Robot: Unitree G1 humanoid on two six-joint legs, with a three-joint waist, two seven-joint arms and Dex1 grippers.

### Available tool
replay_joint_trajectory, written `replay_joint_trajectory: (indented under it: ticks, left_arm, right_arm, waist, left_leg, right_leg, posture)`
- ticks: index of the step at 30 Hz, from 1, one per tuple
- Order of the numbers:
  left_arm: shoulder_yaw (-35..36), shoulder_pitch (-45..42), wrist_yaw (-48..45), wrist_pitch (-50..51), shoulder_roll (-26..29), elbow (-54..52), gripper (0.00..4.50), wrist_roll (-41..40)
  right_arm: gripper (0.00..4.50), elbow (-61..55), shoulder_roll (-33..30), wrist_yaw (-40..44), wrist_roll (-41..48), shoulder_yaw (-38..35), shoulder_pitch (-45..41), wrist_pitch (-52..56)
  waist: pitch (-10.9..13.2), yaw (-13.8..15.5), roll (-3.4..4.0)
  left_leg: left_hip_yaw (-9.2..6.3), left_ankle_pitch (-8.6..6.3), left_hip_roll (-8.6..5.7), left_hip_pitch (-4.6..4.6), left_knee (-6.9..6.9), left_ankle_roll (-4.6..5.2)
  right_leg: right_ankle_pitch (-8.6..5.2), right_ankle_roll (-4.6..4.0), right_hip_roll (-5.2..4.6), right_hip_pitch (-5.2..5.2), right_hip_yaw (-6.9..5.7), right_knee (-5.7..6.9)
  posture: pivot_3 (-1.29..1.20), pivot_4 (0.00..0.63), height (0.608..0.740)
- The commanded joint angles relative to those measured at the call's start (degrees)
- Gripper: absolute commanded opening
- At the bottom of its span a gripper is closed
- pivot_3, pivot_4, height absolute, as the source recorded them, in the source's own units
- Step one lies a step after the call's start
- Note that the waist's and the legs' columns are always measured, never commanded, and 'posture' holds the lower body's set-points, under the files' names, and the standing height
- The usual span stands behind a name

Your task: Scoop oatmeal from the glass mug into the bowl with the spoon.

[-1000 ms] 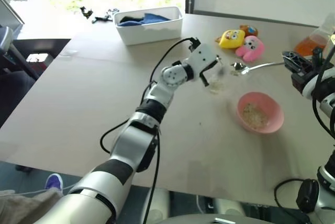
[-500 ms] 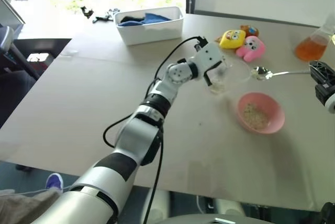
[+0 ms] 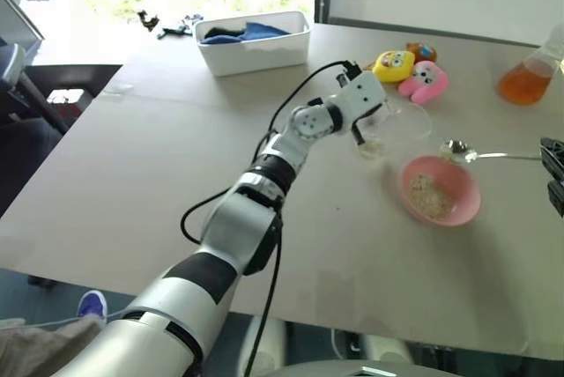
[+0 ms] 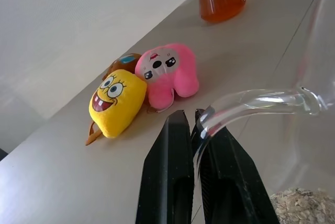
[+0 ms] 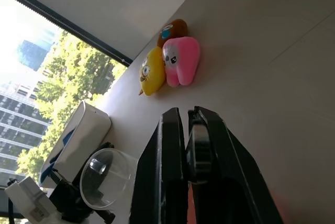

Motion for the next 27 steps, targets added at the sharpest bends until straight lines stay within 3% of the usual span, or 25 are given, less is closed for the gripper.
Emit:
replay_joint_trajectory:
  ticks: [1, 4, 7, 10, 13, 15, 19, 22, 27]
  left_arm:
    - [1.1, -2.3, 1.0, -1.8, 0.1, -1.0, 0.09, -0.6]
    - [1.5, -2.0, 0.9, -1.5, 0.5, -1.5, 0.09, -1.1]
    - [1.8, -1.2, 0.4, -1.2, 0.8, -3.1, 0.09, -1.7]
    - [2.2, -0.4, 0.1, -1.0, 1.0, -4.5, 0.09, -2.2]
    - [2.4, 0.3, -0.2, -0.5, 1.2, -5.8, 0.09, -2.5]
    - [2.7, 1.0, -0.4, -0.2, 1.4, -7.0, 0.09, -2.9]
    - [2.8, 3.2, -1.3, 0.2, 2.1, -10.1, 0.09, -3.6]
    - [3.0, 5.5, -2.0, 1.0, 2.3, -13.5, 0.09, -4.6]
    - [2.7, 9.5, -2.9, 2.5, 2.6, -19.8, 0.09, -5.6]
  right_arm:
    - [0.0, -0.8, -8.1, 5.9, 0.8, -4.5, 4.2, 2.9]
    - [0.0, -1.3, -16.7, 9.5, -1.0, -5.5, 7.7, 8.0]
    - [0.0, -6.3, -26.8, 18.2, -17.1, -4.9, 9.9, 16.0]
    - [0.0, -10.4, -30.2, 27.1, -33.4, -3.3, 13.2, 16.9]
    - [0.0, -12.6, -28.5, 35.2, -45.3, -2.3, 14.1, 13.8]
    - [0.0, -12.2, -23.9, 37.0, -44.2, -3.0, 13.3, 12.1]
    - [0.0, -7.4, -16.6, 31.5, -27.5, -6.2, 7.8, 7.1]
    - [0.0, -4.9, -16.7, 25.5, -15.6, -5.0, 3.0, 3.2]
    - [0.0, -3.1, -17.8, 17.1, -5.5, 3.2, -7.5, -2.3]
  waist:
    - [0.0, 0.0, 0.0]
    - [0.0, 0.0, 0.09]
    - [0.0, -0.2, 0.16]
    - [0.0, -0.1, 0.12]
    - [0.0, 0.6, 0.12]
    - [0.0, 1.0, 0.11]
    - [0.0, 1.0, 0.13]
    - [0.0, 0.8, 0.13]
    - [-0.1, 0.6, 0.15]
  left_leg:
    - [0.0, 0.0, 0.0, 0.01, 0.0, 0.0]
    - [-0.05, 0.0, 0.05, 0.1, 0.0, 0.0]
    - [0.07, -0.01, 0.04, 0.1, 0.02, 0.01]
    - [-0.05, -0.01, 0.06, 0.08, 0.03, 0.01]
    - [-0.16, -0.01, 0.06, -0.01, 0.05, 0.0]
    - [-0.12, -0.01, 0.06, -0.01, 0.07, -0.01]
    - [-0.1, 0.0, 0.04, 0.04, 0.13, -0.01]
    - [-0.02, 0.0, 0.05, 0.11, 0.15, -0.01]
    - [-0.01, 0.0, 0.09, 0.18, 0.16, -0.01]
  right_leg:
    - [0.0, 0.0, 0.0, 0.01, 0.01, 0.0]
    - [0.0, 0.0, 0.11, 0.11, 0.01, -0.01]
    - [0.01, 0.02, 0.09, 0.1, 0.15, -0.02]
    - [0.01, 0.03, 0.15, 0.11, 0.05, -0.04]
    - [0.01, 0.04, 0.27, 0.11, 0.16, -0.12]
    - [0.01, 0.05, 0.27, 0.11, 0.22, -0.14]
    - [0.01, 0.06, 0.28, 0.14, 0.34, -0.07]
    - [0.04, 0.09, 0.29, 0.15, 0.46, -0.01]
    - [0.05, 0.08, 0.39, 0.14, 0.58, 0.06]
  posture:
    - [0.0, 0.15, 0.74]
    - [0.0, 0.15, 0.74]
    - [0.0, 0.15, 0.74]
    - [0.0, 0.15, 0.74]
    - [0.0, 0.15, 0.74]
    - [0.0, 0.15, 0.74]
    - [0.0, 0.15, 0.74]
    - [0.0, 0.15, 0.74]
    - [0.0, 0.15, 0.74]
